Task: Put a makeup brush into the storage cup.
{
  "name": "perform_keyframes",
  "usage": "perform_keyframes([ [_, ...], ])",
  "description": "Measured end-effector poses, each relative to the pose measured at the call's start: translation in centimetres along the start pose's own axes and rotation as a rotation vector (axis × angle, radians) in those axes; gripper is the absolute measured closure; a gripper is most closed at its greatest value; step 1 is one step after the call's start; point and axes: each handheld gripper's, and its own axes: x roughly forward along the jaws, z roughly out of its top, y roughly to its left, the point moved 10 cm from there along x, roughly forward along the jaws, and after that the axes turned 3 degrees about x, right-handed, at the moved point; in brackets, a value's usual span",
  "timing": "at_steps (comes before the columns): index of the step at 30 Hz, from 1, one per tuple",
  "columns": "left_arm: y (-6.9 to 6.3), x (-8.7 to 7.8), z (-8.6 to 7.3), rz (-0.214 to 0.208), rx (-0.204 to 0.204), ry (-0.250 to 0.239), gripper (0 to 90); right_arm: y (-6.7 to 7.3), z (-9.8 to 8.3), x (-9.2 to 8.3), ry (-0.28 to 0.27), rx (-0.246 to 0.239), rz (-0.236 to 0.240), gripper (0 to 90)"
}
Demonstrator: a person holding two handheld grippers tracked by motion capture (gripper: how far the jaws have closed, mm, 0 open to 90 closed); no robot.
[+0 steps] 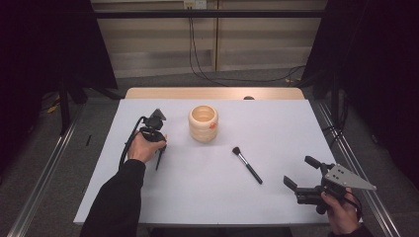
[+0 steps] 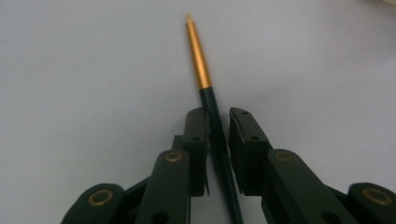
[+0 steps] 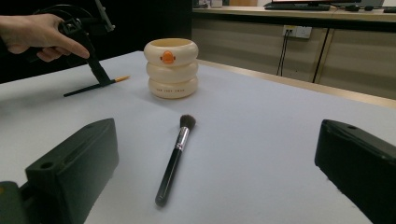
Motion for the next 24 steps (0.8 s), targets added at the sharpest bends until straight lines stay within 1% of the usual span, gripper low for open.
perform_keyframes([
  [1, 0.01, -0.06, -0.03, -0.002, 0.002, 0.006, 78.1, -0.03, -0.05, -0.03, 0.006, -0.001, 0.000, 0.0],
  [3, 0.09, 0.06, 0.01, 0.012, -0.004, 0.000, 81.6, 0.02, 0.01, 0.02, 0.001, 0.001, 0.000, 0.0],
  [4, 0.14, 0.05, -0.05, 0.014, -0.004, 0.007, 81.6, 0.02, 0.01, 0.02, 0.001, 0.001, 0.000, 0.0],
  [5, -0.02, 0.13, -0.04, 0.012, -0.019, 0.008, 82.0, 0.05, -0.01, 0.01, 0.003, 0.002, 0.001, 0.0],
  [6, 0.04, 0.13, -0.04, 0.017, -0.011, 0.013, 82.1, 0.00, -0.05, 0.00, 0.005, -0.006, 0.001, 0.0],
  [7, 0.05, 0.17, -0.02, 0.021, -0.014, 0.015, 82.1, 0.03, 0.00, 0.02, 0.002, 0.001, -0.001, 0.0],
  [8, 0.07, 0.17, -0.07, 0.026, 0.005, 0.026, 82.3, 0.03, -0.01, 0.02, 0.002, 0.001, -0.001, 0.0],
  [9, -0.14, 0.32, 0.02, 0.032, -0.009, 0.016, 82.3, 0.03, -0.02, -0.01, 0.004, 0.001, 0.000, 0.0],
  [10, -0.07, 0.28, -0.01, 0.037, 0.007, 0.024, 82.7, 0.03, 0.00, 0.01, 0.001, 0.001, -0.002, 0.0],
  [11, -0.08, 0.33, 0.02, 0.032, 0.019, 0.023, 83.1, 0.04, 0.00, -0.02, 0.002, 0.001, -0.002, 0.0],
  [12, -0.05, 0.31, -0.01, 0.030, 0.021, 0.024, 83.3, 0.04, 0.01, -0.01, 0.000, 0.003, 0.000, 0.0],
  [13, 0.07, 0.27, -0.04, 0.029, 0.035, 0.024, 83.4, 0.01, -0.02, -0.02, 0.002, -0.001, 0.001, 0.0],
  [14, 0.03, 0.25, -0.09, 0.023, 0.031, 0.024, 83.4, -0.04, -0.07, -0.05, 0.005, -0.004, 0.001, 0.0],
  [16, 0.13, 0.21, -0.08, 0.030, 0.041, 0.021, 83.5, -0.09, -0.09, -0.09, 0.006, -0.002, -0.002, 0.0],
  [17, 0.06, 0.25, -0.03, 0.029, 0.032, 0.014, 83.5, -0.09, -0.09, -0.09, 0.006, -0.002, -0.002, 0.0],
  [20, 0.09, 0.14, -0.08, 0.017, 0.037, 0.009, 83.5, -0.11, -0.07, -0.11, 0.005, -0.006, -0.001, 0.0],
  [21, 0.04, 0.11, -0.09, 0.009, 0.030, 0.003, 83.5, -0.09, -0.04, -0.11, 0.003, 0.008, -0.007, 0.0],
  [22, 0.11, 0.13, -0.05, 0.011, 0.030, -0.007, 83.5, -0.09, -0.04, -0.11, 0.003, 0.008, -0.007, 0.0],
  [24, 0.09, 0.01, -0.15, -0.005, 0.032, -0.004, 83.5, -0.10, -0.05, -0.12, 0.004, 0.012, -0.007, 0.0],
])
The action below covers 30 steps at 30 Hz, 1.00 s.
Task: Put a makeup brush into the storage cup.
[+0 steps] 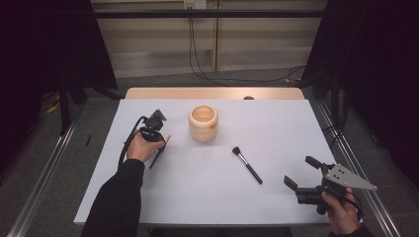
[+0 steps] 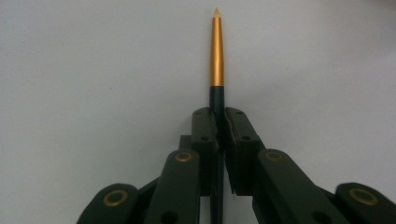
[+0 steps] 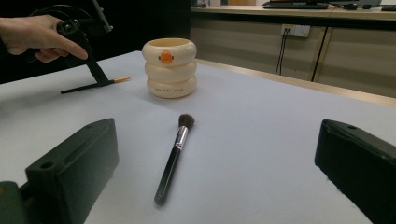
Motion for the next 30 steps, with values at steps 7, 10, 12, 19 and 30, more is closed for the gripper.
perform_keyframes([
  [7, -0.1, -0.1, -0.2, -0.008, -0.013, -0.014, 83.6, -0.1, -0.1, 0.0, 0.004, 0.000, -0.004, 0.0],
  [10, 0.3, -0.4, -0.2, -0.005, -0.003, -0.029, 83.6, -0.1, 0.0, -0.1, 0.002, -0.002, -0.003, 0.0],
  [12, 0.3, -0.6, -0.3, -0.018, -0.005, -0.041, 83.6, -0.1, 0.0, -0.1, -0.001, -0.002, -0.007, 0.0],
  [19, 0.0, -1.5, 0.0, -0.016, -0.006, -0.096, 83.6, -0.1, 0.0, -0.1, -0.001, 0.002, -0.007, 0.0],
  [30, 0.0, -3.1, 0.2, -0.046, 0.013, -0.189, 83.5, -0.2, 0.0, -0.1, -0.002, 0.002, -0.008, 0.0],
])
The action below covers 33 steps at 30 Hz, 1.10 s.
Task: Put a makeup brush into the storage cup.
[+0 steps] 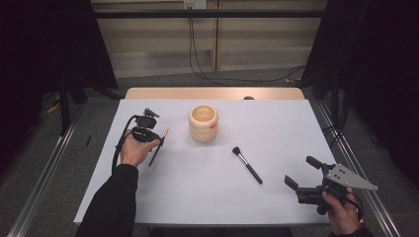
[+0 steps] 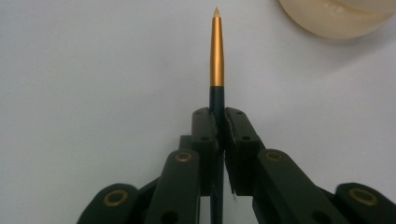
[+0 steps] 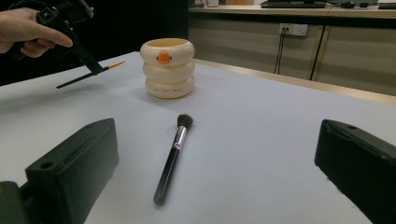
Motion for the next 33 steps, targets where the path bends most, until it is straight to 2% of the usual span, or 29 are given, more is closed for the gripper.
perform_keyframes([
  [1, 0.0, -0.1, 0.0, -0.009, 0.021, -0.002, 83.5, 0.0, 0.0, 0.0, 0.001, 0.000, 0.000, 0.0],
  [6, -0.2, -0.6, -0.1, -0.016, 0.032, -0.040, 83.5, -0.1, 0.0, 0.0, 0.000, 0.005, -0.006, 0.0],
  [12, -0.4, -1.2, 0.2, -0.009, 0.036, -0.128, 83.5, -0.1, 0.0, -0.1, 0.003, 0.012, -0.002, 0.0],
  [15, -0.6, -1.8, 0.5, -0.021, 0.014, -0.184, 83.5, -0.2, 0.0, -0.1, -0.002, 0.011, -0.006, 0.0],
  [19, -0.5, -2.5, 0.6, -0.027, 0.025, -0.225, 83.5, -0.2, 0.0, -0.1, 0.001, 0.011, -0.007, 0.0],
  [23, -0.7, -3.1, 0.8, -0.028, 0.016, -0.278, 83.5, -0.2, 0.0, -0.1, -0.004, 0.015, -0.010, 0.0],
  [27, -1.1, -4.0, 1.2, -0.045, 0.017, -0.352, 83.5, -0.3, 0.0, -0.1, -0.005, 0.024, -0.013, 0.0],
  [30, -1.5, -4.6, 1.4, -0.038, 0.044, -0.388, 83.5, -0.3, 0.0, -0.1, -0.005, 0.024, -0.014, 0.0],
  [33, -2.1, -5.1, 1.7, -0.059, 0.064, -0.433, 83.5, -0.3, 0.1, -0.1, -0.009, 0.020, -0.011, 0.0],
])
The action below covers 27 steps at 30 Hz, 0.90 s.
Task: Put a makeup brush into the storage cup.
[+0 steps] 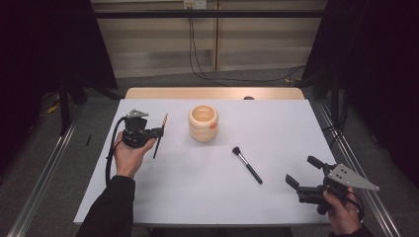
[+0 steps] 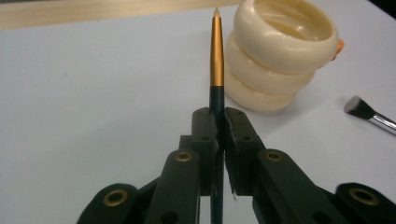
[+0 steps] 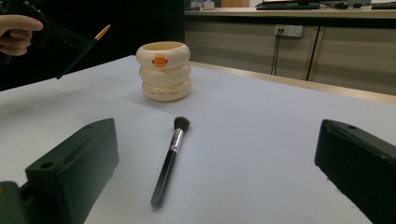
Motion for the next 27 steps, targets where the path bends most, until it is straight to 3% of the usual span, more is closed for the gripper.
perform_keyframes([
  [5, -0.6, -0.4, 0.5, -0.013, 0.017, -0.058, 83.5, 0.1, 0.0, 0.1, 0.002, -0.002, 0.000, 0.0],
  [10, -0.8, -1.0, 1.0, -0.008, 0.008, -0.130, 83.5, 0.0, 0.0, 0.0, -0.005, 0.005, -0.002, 0.0],
  [15, -1.1, -2.0, 1.9, -0.011, 0.005, -0.229, 83.5, 0.0, 0.1, 0.0, -0.008, 0.004, -0.002, 0.0],
  [21, -1.3, -2.8, 2.6, -0.025, 0.008, -0.286, 83.5, 0.0, 0.1, 0.0, -0.009, 0.007, -0.003, 0.0],
  [27, -1.6, -3.7, 3.3, -0.030, 0.046, -0.337, 83.5, 0.0, 0.1, 0.0, -0.010, 0.010, -0.003, 0.0],
])
